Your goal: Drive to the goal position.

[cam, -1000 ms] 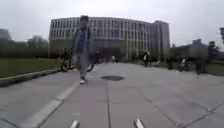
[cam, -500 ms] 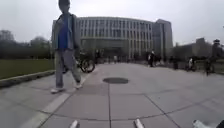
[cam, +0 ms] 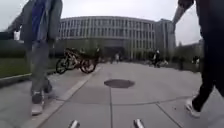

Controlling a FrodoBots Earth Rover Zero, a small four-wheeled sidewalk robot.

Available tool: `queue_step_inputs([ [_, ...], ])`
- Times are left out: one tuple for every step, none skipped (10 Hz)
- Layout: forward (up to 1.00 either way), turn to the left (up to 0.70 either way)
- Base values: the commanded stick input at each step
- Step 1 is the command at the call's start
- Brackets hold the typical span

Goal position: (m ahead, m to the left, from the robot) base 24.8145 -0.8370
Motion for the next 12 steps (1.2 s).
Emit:
queue_step_inputs([
  [0.85, -0.04],
  [0.85, -0.04],
  [0.85, -0.15],
  [0.85, -0.27],
  [0.85, -0.34],
  [0.85, -0.34],
  [0.85, -0.34],
  [0.85, -0.34],
  [0.85, -0.34],
  [0.85, -0.34],
  [0.85, -0.34],
  [0.85, -0.34],
])
